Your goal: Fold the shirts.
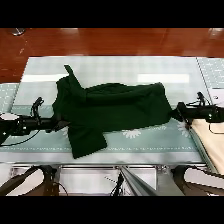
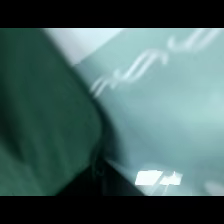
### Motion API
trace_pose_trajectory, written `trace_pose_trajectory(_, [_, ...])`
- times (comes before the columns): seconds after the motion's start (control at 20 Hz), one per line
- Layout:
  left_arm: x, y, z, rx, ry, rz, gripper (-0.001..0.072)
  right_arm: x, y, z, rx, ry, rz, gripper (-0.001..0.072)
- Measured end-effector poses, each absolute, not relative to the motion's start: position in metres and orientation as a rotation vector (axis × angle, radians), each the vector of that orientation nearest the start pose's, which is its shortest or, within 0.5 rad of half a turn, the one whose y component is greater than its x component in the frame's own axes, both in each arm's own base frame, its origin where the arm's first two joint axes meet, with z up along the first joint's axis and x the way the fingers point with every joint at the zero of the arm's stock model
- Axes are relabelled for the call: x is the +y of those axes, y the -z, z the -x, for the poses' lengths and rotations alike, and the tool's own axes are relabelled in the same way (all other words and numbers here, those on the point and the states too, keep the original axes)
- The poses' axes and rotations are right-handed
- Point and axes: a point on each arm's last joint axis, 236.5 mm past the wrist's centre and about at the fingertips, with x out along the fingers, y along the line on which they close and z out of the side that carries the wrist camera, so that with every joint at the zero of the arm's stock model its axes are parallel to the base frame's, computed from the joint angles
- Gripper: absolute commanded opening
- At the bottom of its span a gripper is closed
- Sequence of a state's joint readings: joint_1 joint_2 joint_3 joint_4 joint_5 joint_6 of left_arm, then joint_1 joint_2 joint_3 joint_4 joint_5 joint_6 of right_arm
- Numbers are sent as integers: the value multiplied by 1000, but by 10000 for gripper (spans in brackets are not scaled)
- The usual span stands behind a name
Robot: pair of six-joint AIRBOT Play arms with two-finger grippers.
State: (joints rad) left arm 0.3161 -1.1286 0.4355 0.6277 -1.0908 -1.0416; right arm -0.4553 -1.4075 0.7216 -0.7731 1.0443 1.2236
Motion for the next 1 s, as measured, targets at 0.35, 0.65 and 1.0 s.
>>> trace_pose_trajectory(0.35, [-92, -54, -353, 975, 529, 838, 20, 38, -35, -429, 1116, -329, -679, 33])
trace_pose_trajectory(0.65, [-58, -336, -408, 318, 518, 503, 20, 44, -300, -461, 601, -382, -370, 33])
trace_pose_trajectory(1.0, [-35, -471, -293, 70, 234, 108, 20, 47, -457, -309, 276, -267, -129, 33])
